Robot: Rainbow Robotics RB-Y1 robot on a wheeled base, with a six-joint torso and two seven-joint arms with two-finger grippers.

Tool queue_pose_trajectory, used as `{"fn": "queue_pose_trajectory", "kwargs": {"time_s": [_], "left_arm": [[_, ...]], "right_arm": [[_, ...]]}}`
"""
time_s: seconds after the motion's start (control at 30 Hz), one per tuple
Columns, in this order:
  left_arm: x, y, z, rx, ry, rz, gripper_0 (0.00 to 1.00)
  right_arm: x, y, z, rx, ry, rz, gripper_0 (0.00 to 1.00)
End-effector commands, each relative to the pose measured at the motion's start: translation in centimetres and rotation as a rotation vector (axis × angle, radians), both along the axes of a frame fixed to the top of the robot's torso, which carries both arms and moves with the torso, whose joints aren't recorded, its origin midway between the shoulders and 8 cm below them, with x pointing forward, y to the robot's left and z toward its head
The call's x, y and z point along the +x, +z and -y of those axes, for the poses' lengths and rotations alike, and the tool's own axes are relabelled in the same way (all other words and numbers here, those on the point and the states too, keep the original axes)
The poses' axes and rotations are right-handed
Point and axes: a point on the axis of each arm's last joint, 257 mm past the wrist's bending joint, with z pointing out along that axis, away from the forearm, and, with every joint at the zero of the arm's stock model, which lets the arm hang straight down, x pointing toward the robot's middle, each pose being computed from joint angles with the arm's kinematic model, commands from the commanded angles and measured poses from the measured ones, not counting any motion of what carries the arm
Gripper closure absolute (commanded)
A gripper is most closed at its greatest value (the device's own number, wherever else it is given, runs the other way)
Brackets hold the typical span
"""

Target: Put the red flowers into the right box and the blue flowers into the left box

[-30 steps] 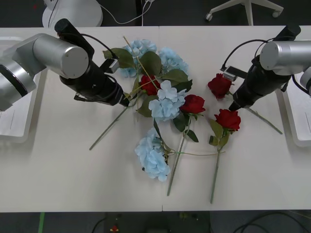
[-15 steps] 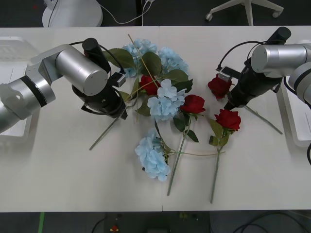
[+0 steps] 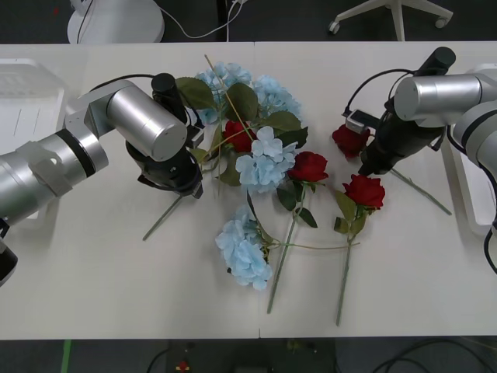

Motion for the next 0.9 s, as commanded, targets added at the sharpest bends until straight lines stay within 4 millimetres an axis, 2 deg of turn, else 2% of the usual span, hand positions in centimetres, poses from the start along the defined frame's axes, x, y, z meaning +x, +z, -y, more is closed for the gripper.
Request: {"fn": "queue_pose_trajectory", "kwargs": {"time_s": [0.03,0.07,0.5,0.53,0.6,0.63,0.67,0.8,0.83,0.9], "left_arm": [[1.5,2.0,2.4,0.016,-0.086,0.047,0.00],[1.5,1.9,2.4,0.020,-0.088,0.045,0.00],[1.9,-0.2,2.7,-0.006,-0.135,0.026,0.00],[1.9,-0.2,2.6,-0.004,-0.142,0.025,0.04],[1.9,-0.2,2.5,-0.001,-0.147,0.025,0.36],[1.9,-0.2,2.4,0.001,-0.148,0.024,0.71],[2.0,-0.2,2.3,0.005,-0.152,0.028,1.00],[2.2,-0.1,2.3,0.010,-0.166,0.040,1.00],[2.2,-0.2,2.3,0.010,-0.169,0.041,1.00],[2.5,-0.2,2.2,0.010,-0.176,0.053,1.00]], "right_arm": [[2.3,3.2,-2.1,0.028,-0.012,0.060,0.95],[2.3,3.3,-2.2,0.029,-0.014,0.060,1.00],[2.2,3.7,-3.0,0.084,-0.055,0.044,1.00],[2.1,4.0,-3.2,0.097,-0.061,0.040,1.00],[2.1,4.6,-3.6,0.119,-0.069,0.029,1.00],[2.1,5.0,-3.9,0.131,-0.072,0.025,1.00],[2.0,5.9,-4.3,0.160,-0.082,0.014,1.00],[2.1,9.1,-4.4,0.235,-0.138,-0.004,1.00],[2.2,9.8,-4.2,0.243,-0.148,-0.003,1.00],[2.6,12.6,-2.9,0.242,-0.162,0.007,1.00]]}}
